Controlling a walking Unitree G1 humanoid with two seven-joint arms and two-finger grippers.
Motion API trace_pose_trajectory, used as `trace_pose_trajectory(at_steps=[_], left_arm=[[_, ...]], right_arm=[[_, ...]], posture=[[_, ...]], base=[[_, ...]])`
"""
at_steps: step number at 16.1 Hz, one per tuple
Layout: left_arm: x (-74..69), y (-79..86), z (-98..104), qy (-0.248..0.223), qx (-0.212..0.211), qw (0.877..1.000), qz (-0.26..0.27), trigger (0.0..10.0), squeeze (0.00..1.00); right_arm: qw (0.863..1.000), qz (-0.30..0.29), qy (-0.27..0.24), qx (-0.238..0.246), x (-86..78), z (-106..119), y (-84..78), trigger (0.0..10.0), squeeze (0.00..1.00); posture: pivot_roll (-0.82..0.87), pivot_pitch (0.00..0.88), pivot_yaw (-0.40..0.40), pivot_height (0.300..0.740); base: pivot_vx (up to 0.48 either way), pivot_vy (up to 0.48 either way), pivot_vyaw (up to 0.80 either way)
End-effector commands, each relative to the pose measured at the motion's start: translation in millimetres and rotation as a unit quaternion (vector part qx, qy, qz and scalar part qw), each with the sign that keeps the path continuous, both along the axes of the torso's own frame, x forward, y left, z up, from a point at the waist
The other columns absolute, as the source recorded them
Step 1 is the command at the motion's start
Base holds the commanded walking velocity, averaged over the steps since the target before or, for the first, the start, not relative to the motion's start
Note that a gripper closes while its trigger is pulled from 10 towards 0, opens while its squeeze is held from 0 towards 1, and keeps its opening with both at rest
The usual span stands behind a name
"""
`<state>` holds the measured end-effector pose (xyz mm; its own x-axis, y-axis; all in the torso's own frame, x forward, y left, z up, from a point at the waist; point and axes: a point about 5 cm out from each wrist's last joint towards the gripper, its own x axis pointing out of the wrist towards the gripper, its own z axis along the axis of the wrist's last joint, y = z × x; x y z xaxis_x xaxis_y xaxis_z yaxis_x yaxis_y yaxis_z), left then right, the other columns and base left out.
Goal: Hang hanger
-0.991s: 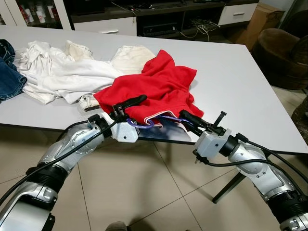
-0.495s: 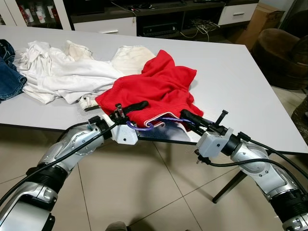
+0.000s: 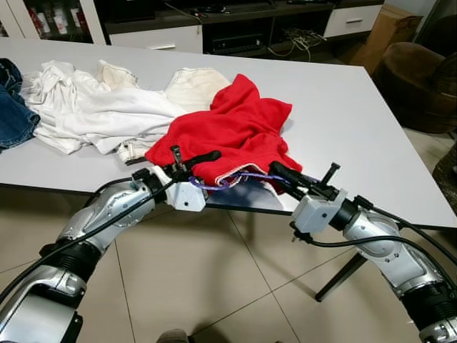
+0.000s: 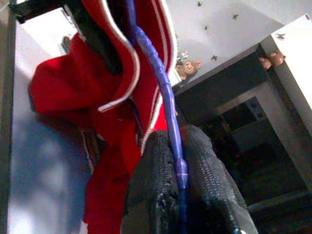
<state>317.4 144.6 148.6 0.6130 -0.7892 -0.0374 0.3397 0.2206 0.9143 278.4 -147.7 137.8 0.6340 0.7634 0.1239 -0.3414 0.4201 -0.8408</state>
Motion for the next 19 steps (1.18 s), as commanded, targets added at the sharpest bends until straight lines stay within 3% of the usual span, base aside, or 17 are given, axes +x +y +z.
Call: trace_pose_trajectory(at_steps=[1, 2, 3, 5, 7, 9, 10, 11, 12, 19], left_arm=[[0.0, -6.4, -6, 0.011, 0.018, 1.0, -0.009, 0.0, 0.0], [2.1, -4.5, -5, 0.01, 0.015, 1.0, 0.001, 0.0, 0.0], [3.0, -3.9, -5, 0.01, 0.016, 1.0, 0.005, 0.0, 0.0], [3.2, -4.2, -6, 0.01, 0.017, 1.0, 0.006, 0.0, 0.0], [3.0, -4.9, -7, 0.011, 0.016, 1.0, 0.006, 0.0, 0.0], [3.0, -5.3, -8, 0.013, 0.016, 1.0, 0.009, 0.0, 0.0], [3.1, -4.9, -9, 0.014, 0.017, 1.0, 0.012, 0.0, 0.0], [3.0, -4.5, -10, 0.015, 0.018, 1.0, 0.013, 0.0, 0.0], [3.5, -3.5, -11, 0.017, 0.016, 1.0, 0.019, 0.0, 0.0], [10.6, 6.7, -12, 0.024, -0.004, 0.998, 0.066, 0.0, 0.0]], right_arm=[[0.998, 0.016, -0.046, 0.036, -1.1, 19, 7.6, 10.0, 0.18], [0.998, 0.008, -0.048, 0.039, -0.1, 20, 6.9, 10.0, 0.26], [0.998, 0.003, -0.052, 0.038, 0.1, 20, 6.3, 10.0, 0.0], [0.998, -0.002, -0.059, 0.039, 0.2, 21, 4.8, 10.0, 0.0], [0.997, -0.011, -0.064, 0.051, 1.0, 24, 1.4, 10.0, 1.0], [0.997, -0.023, -0.063, 0.04, 2.6, 23, -3.3, 10.0, 1.0], [0.997, -0.034, -0.065, 0.034, 3.9, 22, -5.9, 10.0, 0.99], [0.996, -0.041, -0.067, 0.033, 4.8, 23, -7.5, 10.0, 0.91], [0.996, -0.057, -0.065, 0.038, 8.0, 24, -11.8, 10.0, 0.0], [0.991, -0.111, -0.052, 0.057, 8.2, 24, -36.1, 10.0, 0.0]], posture=[[0.11, 0.0, -0.019, 0.74], [0.11, 0.0, -0.019, 0.74], [0.11, 0.0, -0.02, 0.74], [0.11, 0.0, -0.02, 0.74], [0.11, 0.0, -0.02, 0.74], [0.1, 0.0, -0.021, 0.74], [0.1, 0.0, -0.021, 0.74], [0.1, 0.0, -0.021, 0.74], [0.1, 0.0, -0.025, 0.74], [0.09, 0.0, -0.02, 0.74]], base=[[0.0, 0.0, 0.0], [0.0, 0.0, 0.0], [0.0, 0.0, 0.0], [0.0, 0.0, 0.0], [0.0, 0.0, 0.0], [0.0, 0.0, 0.0], [0.0, 0.0, 0.0], [0.0, 0.0, 0.0], [0.0, 0.0, 0.0], [0.0, 0.0, 0.0]])
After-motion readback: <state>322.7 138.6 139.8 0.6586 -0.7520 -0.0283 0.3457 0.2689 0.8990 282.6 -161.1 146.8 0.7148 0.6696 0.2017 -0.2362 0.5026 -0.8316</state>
